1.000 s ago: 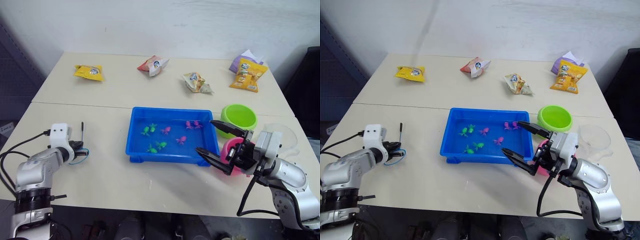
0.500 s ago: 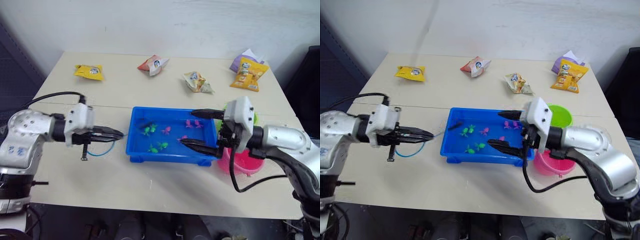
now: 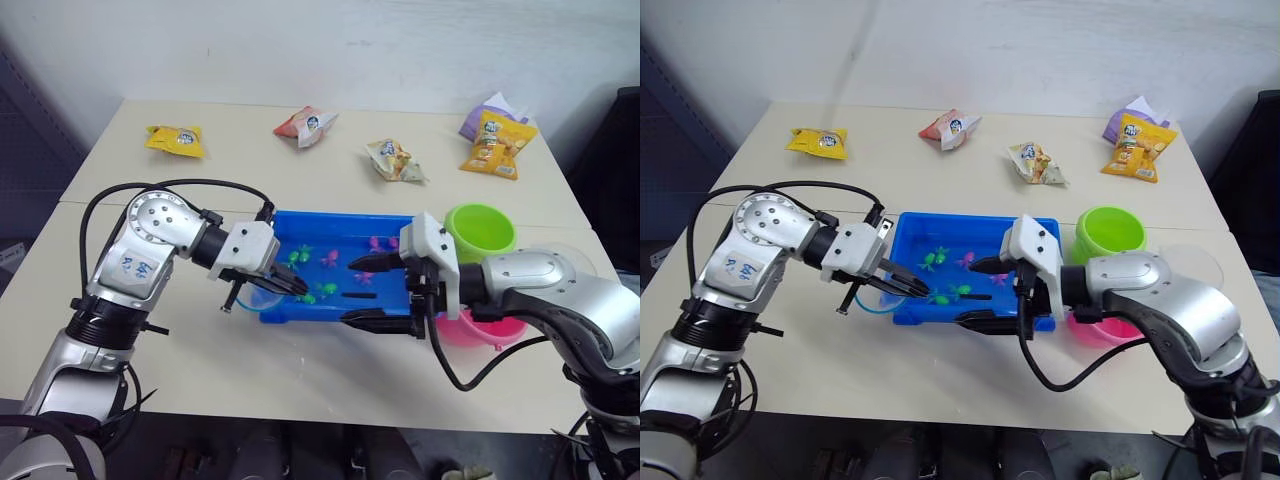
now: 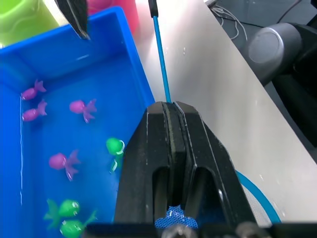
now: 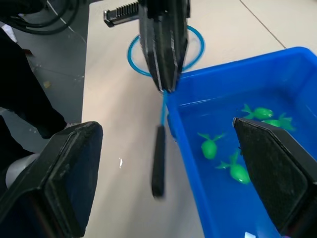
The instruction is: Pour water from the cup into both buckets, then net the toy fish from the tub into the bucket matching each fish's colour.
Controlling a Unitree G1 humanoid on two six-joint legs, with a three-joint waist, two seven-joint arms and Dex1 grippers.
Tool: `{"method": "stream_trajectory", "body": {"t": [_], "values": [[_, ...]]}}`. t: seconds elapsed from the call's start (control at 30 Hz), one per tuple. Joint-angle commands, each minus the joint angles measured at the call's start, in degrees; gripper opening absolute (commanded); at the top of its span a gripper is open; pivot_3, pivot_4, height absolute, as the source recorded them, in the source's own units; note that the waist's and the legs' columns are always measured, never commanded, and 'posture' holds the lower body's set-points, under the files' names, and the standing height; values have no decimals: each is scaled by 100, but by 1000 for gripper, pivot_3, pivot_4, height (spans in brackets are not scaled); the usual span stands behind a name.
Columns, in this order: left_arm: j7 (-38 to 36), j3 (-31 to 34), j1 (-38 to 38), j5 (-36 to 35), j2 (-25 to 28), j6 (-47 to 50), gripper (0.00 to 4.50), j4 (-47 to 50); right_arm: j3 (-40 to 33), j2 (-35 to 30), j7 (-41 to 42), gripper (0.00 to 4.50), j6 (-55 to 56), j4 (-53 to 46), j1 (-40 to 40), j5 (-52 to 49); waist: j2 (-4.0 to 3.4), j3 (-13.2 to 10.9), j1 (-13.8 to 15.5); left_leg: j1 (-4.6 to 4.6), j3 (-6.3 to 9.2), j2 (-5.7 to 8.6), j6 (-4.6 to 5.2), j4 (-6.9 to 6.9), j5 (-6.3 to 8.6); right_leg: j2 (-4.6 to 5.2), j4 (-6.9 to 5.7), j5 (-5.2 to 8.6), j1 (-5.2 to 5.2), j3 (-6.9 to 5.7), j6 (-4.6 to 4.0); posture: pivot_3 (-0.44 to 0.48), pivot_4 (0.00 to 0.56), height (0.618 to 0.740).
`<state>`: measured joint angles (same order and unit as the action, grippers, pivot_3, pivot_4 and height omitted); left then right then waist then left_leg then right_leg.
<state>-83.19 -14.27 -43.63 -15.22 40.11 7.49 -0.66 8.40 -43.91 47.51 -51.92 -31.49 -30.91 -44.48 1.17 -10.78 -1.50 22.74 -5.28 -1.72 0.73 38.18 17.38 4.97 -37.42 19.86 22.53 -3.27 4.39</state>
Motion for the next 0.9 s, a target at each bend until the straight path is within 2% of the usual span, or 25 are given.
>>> {"method": "stream_trajectory", "body": {"t": [0.03,0.3,0.4,0.47,0.63,0.8,0.9], "values": [[121,74,-85,18,-63,47,52,32,-101,122,-106,4500,-88,-174,-37,-96,0,0,-2,-1,0,0,0,0,0,0,0,0,0,1,0,0,150,738],[184,23,-86,40,-165,103,52,95,-156,399,-205,4500,-139,-83,67,-157,0,0,6,0,1,0,-1,0,-2,0,-7,0,1,0,0,0,150,738],[197,31,-66,61,-159,116,0,98,-138,441,-190,3656,-90,-62,85,-72,0,0,3,0,1,0,-1,0,-2,-1,-8,0,1,0,0,0,150,738],[221,47,-54,63,-149,155,0,110,-124,479,-207,2781,-21,-42,96,2,0,0,2,0,1,0,-1,0,-2,-1,-9,0,1,0,0,0,150,738],[246,85,3,66,-105,208,0,126,-94,562,-222,126,135,-16,130,151,0,0,5,0,1,0,-2,0,-2,-1,-9,0,1,0,0,0,150,738],[293,158,80,-25,-128,220,0,158,-37,561,-189,50,288,1,161,331,0,0,2,0,0,1,-2,1,-2,-1,-10,0,1,0,0,0,150,738],[237,270,169,-301,-141,373,929,258,-31,598,-104,0,557,11,157,478,0,0,-1,0,1,1,-2,1,-3,-1,-11,0,2,0,0,0,150,738]]}}
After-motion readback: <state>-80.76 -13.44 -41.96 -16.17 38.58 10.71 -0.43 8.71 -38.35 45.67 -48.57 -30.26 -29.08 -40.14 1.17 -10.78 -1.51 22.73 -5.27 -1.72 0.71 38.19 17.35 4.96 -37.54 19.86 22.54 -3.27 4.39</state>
